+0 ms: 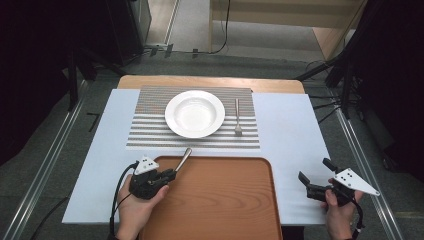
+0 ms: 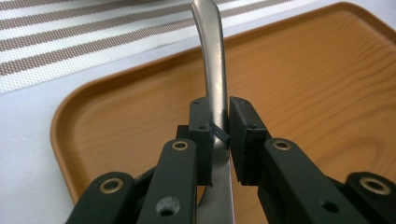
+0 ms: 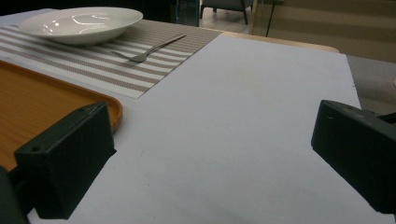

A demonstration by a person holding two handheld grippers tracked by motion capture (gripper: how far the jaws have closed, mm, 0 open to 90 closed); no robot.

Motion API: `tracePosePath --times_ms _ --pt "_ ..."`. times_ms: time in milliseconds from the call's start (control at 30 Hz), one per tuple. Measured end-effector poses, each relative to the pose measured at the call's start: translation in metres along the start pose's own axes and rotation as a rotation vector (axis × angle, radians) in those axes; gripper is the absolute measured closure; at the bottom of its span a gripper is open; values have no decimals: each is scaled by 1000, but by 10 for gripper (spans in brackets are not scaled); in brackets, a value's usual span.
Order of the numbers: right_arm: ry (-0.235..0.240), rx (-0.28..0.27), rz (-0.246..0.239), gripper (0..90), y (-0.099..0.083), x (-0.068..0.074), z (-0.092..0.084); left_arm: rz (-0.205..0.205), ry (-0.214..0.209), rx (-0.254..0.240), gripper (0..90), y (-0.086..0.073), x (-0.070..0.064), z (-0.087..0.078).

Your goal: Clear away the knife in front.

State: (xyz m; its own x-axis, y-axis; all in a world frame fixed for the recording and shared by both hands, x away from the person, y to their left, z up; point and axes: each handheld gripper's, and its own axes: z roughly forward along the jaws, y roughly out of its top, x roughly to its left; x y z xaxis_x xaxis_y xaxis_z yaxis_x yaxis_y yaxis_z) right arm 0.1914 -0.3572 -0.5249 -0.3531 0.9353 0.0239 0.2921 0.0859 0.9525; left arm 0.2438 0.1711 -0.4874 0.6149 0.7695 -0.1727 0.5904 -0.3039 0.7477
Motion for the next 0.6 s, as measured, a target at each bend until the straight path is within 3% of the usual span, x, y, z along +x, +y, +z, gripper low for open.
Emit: tracePosePath --times_ms 367,600 --pt "2 0 -4 0 0 0 0 4 4 29 795 -13 -12 -1" --pt "3 -1 -3 0 0 0 0 23 38 65 795 -20 -22 -3"
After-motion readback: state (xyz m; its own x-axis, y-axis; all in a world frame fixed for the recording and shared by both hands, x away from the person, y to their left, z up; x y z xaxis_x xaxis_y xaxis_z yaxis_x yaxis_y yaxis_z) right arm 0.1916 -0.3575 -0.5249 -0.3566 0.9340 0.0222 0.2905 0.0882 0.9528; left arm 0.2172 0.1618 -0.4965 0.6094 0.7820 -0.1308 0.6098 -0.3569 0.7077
